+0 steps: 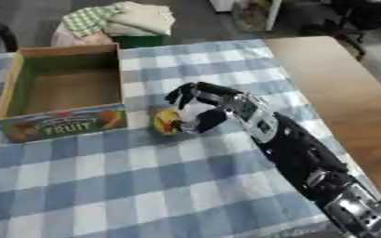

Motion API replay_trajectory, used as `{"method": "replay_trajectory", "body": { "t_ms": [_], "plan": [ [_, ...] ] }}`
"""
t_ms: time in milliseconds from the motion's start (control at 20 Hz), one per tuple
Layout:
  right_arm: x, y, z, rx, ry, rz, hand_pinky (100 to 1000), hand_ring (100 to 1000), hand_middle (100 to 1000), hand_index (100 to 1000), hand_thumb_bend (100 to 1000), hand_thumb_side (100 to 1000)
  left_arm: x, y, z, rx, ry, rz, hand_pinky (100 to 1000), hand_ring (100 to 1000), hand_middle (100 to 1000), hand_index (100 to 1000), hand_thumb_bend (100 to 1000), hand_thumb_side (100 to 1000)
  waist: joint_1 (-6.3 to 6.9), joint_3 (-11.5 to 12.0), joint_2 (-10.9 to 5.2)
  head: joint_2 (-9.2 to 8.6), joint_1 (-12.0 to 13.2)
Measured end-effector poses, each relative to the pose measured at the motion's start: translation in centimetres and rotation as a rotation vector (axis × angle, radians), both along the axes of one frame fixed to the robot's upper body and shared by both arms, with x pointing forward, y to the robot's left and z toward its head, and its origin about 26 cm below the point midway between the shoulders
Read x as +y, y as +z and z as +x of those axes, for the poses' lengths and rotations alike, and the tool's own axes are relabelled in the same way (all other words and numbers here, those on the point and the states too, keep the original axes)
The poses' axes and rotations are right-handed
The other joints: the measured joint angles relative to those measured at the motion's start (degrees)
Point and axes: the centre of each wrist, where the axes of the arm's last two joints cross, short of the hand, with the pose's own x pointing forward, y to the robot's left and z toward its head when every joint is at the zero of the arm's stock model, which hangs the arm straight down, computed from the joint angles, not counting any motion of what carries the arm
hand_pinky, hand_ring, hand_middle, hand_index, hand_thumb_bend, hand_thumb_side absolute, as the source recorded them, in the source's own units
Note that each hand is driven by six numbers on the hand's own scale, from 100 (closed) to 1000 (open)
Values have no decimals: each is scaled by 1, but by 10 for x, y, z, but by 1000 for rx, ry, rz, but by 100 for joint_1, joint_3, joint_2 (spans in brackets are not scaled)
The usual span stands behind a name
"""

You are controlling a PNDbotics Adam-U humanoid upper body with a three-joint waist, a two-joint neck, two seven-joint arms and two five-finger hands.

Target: Pick up objects on the table and place them in the box.

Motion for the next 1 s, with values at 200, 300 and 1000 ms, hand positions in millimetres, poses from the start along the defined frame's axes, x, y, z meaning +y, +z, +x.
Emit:
{"method": "replay_trajectory", "body": {
  "t_ms": [200,300,1000],
  "plan": [
    [1,-2,0,-5,11,-35,791,711,762,886,304,482,0,0,0,1,-2,1,733,597,518,628,785,363,4,-2,-2,1,7],
    [3,-3,1,-12,17,-41,790,712,760,884,303,477,0,0,0,1,-2,1,733,597,518,628,785,363,8,-3,-3,2,6],
    [22,-10,9,-115,20,-82,739,615,456,617,142,146,-2,-1,0,2,-10,-5,733,597,518,628,780,365,29,21,-30,4,-57]
  ]
}}
